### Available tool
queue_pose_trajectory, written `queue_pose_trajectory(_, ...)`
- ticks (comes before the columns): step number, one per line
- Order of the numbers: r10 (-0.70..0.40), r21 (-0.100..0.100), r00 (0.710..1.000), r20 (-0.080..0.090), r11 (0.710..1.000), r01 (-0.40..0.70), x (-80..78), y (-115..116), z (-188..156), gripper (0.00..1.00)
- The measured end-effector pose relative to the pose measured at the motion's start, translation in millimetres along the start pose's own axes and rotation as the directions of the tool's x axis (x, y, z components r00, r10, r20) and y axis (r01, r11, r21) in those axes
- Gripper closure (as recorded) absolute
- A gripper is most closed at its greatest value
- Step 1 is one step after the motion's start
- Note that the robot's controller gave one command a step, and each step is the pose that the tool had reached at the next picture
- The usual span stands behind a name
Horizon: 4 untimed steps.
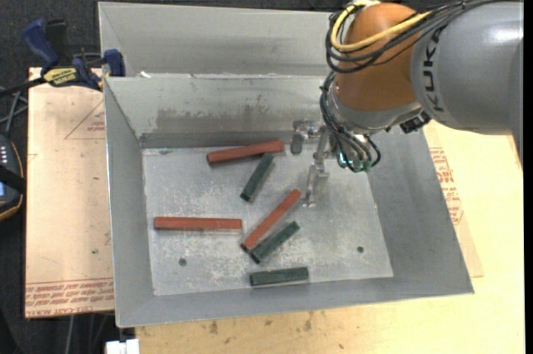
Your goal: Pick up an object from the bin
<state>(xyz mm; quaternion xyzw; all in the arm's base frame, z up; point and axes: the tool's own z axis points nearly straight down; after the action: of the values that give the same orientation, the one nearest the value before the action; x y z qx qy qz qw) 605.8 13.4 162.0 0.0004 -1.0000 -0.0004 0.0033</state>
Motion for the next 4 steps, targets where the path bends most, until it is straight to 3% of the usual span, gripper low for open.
queue_pose_trajectory(1,0.000,0.000,1.000,0.008,1.000,0.000,-1.6,0.0,-4.8,0.00)
queue_pose_trajectory(2,-0.073,0.002,0.997,0.015,0.997,0.073,4.8,3.5,13.0,0.00)
queue_pose_trajectory(3,-0.353,0.003,0.936,0.008,0.936,0.353,3.3,5.0,49.3,0.00)
queue_pose_trajectory(4,-0.290,0.003,0.957,0.009,0.957,0.290,6.9,20.6,90.4,1.00)
